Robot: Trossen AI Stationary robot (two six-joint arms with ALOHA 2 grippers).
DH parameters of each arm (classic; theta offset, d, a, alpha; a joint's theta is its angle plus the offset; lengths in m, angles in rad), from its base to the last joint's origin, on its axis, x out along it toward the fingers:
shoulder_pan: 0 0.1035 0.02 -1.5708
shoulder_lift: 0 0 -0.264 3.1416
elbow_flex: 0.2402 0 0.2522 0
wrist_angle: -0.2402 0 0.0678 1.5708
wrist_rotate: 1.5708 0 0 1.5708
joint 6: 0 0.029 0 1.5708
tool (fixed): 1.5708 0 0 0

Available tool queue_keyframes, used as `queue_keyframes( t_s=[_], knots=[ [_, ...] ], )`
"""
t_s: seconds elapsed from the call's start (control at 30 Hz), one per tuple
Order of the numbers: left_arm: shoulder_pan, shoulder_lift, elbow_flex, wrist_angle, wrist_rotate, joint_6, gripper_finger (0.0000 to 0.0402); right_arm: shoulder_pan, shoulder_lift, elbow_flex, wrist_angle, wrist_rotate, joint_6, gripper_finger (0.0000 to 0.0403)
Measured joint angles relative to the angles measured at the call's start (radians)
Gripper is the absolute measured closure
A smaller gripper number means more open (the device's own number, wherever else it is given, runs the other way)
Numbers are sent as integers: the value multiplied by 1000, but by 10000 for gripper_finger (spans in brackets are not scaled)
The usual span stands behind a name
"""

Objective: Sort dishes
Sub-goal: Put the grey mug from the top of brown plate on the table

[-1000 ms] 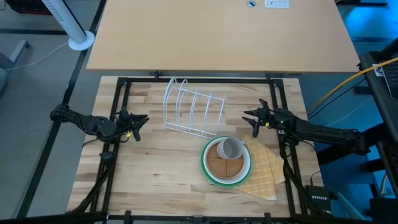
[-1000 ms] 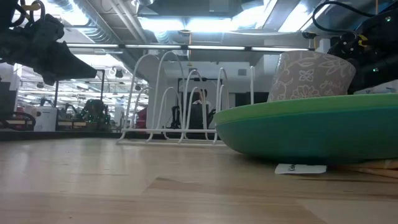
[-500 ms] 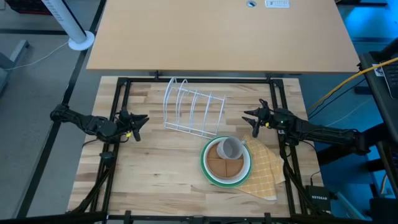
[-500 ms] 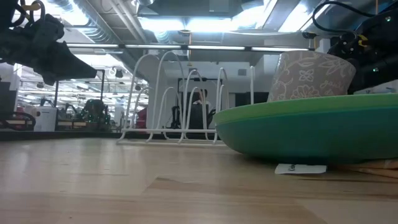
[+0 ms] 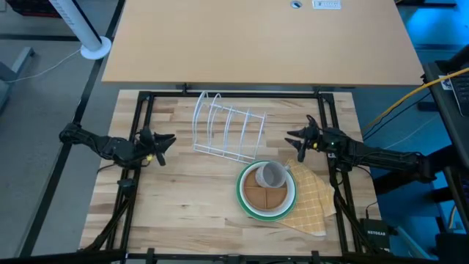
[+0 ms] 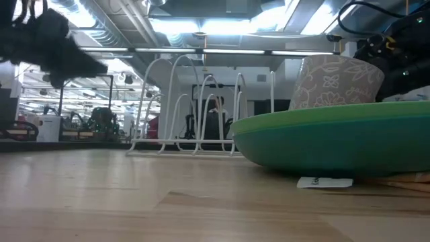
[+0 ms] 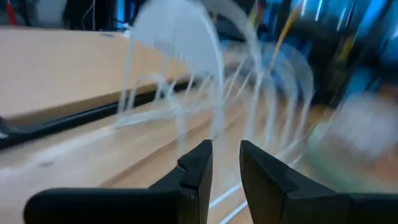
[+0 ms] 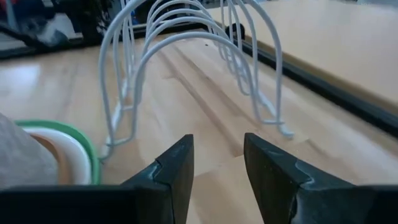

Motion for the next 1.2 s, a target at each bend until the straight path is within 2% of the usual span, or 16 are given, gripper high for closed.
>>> queue_keyframes(
  t_s=[0.1,0.2,0.27,0.43,0.53,0.73,0.83,1.0,1.1,1.2],
  knots=[
    [8,-1,4,134,-3,-76,329,0,0,0,0,0,48,258],
    [27,-1,3,201,-4,-84,329,0,0,0,0,0,50,258],
    [36,-1,4,213,4,-147,329,0,0,0,0,0,51,258],
    [50,24,3,242,166,-268,329,0,0,0,0,0,50,258],
    [51,92,-16,390,211,-266,329,0,0,0,0,0,47,258],
    [51,284,-28,690,263,-114,329,0,0,0,0,-1,47,258],
    [51,372,-28,800,286,-64,329,0,0,7,-8,-45,55,258],
    [51,472,-28,846,293,-56,329,0,0,107,-50,-173,57,258],
    [51,513,-28,848,297,-110,329,0,0,184,-123,-184,56,258],
    [51,564,-11,852,346,-225,329,0,0,252,-199,-184,44,258]
  ],
)
